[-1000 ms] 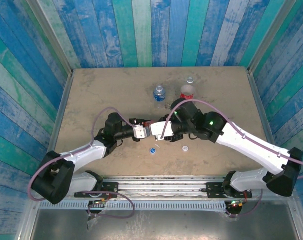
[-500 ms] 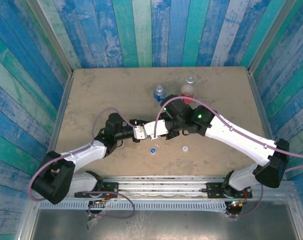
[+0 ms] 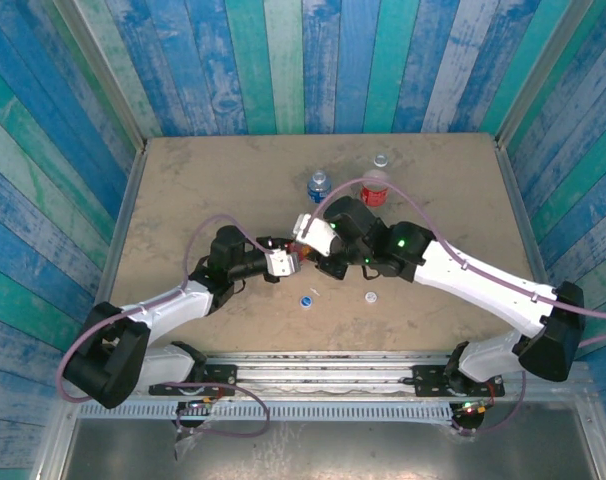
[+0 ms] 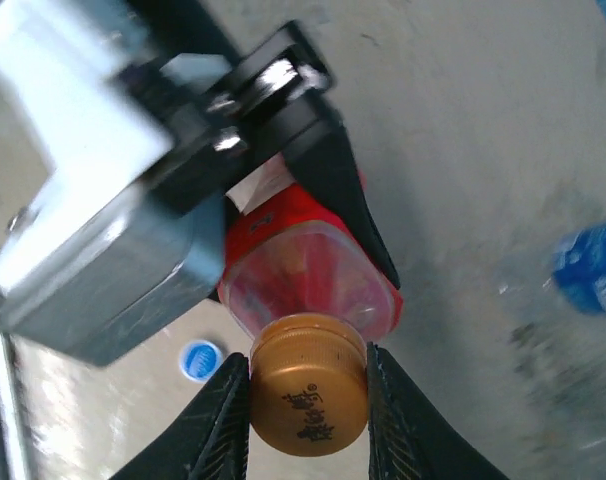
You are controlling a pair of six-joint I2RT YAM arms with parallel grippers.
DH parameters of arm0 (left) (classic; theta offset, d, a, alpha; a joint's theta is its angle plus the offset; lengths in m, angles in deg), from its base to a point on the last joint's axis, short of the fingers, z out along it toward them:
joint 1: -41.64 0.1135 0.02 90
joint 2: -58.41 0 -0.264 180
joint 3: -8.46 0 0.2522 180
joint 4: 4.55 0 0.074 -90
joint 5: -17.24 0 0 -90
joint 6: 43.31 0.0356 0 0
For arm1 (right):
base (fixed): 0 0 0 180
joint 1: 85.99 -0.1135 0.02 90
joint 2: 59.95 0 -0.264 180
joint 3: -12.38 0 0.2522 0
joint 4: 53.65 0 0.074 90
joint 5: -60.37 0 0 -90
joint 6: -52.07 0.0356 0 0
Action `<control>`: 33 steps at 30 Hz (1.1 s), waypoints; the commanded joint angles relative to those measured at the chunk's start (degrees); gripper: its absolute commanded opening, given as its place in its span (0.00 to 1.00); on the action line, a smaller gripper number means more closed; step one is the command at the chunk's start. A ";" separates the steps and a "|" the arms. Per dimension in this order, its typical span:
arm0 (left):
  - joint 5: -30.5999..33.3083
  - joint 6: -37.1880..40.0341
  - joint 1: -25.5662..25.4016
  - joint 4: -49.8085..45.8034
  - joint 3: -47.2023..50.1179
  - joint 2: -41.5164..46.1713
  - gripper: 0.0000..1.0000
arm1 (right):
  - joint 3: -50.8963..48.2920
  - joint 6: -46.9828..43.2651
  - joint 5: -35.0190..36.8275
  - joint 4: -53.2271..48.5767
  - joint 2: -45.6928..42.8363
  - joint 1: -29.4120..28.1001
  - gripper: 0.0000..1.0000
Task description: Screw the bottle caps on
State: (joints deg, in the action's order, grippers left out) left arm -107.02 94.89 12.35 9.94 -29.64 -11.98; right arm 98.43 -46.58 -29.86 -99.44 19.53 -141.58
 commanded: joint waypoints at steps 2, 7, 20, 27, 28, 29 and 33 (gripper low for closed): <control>-0.37 -0.09 -0.32 3.71 0.07 1.04 0.46 | -3.18 41.98 -3.41 3.75 -0.04 1.02 0.10; -0.46 0.58 -0.32 2.89 -0.06 1.21 0.46 | -1.63 31.91 -6.01 0.47 -0.58 1.01 0.31; -2.68 2.18 -0.25 -0.61 -0.85 0.98 0.47 | 4.28 -38.31 -4.74 -13.83 -5.67 -1.59 0.65; -3.16 2.69 -0.32 -1.36 -1.08 0.59 0.47 | 7.28 -52.80 1.90 -16.29 -1.63 -3.35 0.60; -3.18 2.70 -0.32 -1.37 -1.07 0.69 0.47 | 7.93 -53.11 2.35 -16.62 -0.67 -3.46 0.58; -3.18 2.78 -0.32 -1.52 -1.02 0.87 0.47 | 8.74 -53.06 2.87 -17.02 0.45 -3.47 0.56; -3.62 2.73 -0.32 -1.70 -1.10 0.96 0.47 | 10.50 -51.65 3.57 -16.93 3.41 -3.63 0.52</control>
State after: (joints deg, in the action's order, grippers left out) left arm -108.99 97.10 12.28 9.02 -29.35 -11.91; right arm 107.15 -95.60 -28.33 -114.61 21.70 -144.84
